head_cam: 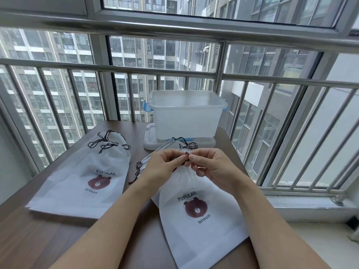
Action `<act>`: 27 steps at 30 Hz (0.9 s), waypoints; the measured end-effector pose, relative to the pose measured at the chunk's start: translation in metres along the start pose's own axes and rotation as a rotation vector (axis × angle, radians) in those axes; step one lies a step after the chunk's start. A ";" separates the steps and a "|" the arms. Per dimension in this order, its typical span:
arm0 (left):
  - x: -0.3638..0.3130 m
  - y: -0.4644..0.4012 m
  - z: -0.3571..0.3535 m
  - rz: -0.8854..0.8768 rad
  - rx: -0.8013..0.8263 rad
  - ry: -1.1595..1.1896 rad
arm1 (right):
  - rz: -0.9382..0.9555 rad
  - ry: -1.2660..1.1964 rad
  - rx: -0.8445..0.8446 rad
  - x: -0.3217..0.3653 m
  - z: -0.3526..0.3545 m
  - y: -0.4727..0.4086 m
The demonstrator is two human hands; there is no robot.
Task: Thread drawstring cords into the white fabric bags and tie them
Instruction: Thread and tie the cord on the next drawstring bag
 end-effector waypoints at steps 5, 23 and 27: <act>0.000 0.000 0.001 0.006 0.002 0.017 | 0.019 0.070 -0.086 -0.001 0.003 0.001; -0.003 0.000 0.004 -0.079 -0.069 -0.125 | 0.065 0.181 -0.197 0.000 0.004 0.002; -0.003 -0.001 0.006 -0.106 -0.092 -0.203 | 0.067 0.194 -0.189 0.002 -0.003 0.001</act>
Point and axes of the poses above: each hand's wrist, its own y-axis away from the middle knuckle, its own z-axis out of the back of the hand, x = y × z, the point moved 5 cm from there along -y, towards the middle knuckle, and after that the axes turned 14 degrees about x, right-handed, at the moved point
